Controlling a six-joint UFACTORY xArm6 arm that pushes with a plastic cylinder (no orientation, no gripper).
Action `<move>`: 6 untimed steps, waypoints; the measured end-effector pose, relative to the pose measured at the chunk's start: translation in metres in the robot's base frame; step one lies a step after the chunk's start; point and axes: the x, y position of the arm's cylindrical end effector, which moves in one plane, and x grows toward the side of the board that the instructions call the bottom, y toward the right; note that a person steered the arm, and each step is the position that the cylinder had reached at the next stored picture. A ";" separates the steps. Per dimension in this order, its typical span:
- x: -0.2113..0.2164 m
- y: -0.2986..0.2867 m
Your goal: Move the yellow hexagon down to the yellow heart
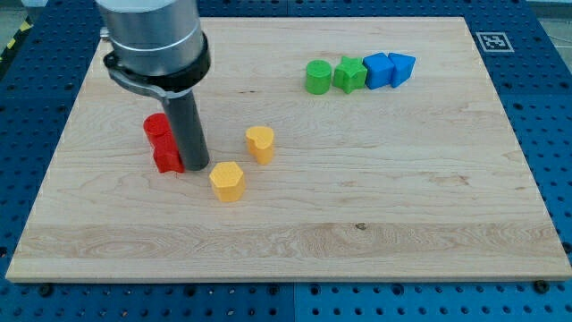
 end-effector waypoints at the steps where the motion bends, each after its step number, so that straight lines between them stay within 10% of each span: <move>1: 0.002 -0.001; 6: 0.043 0.054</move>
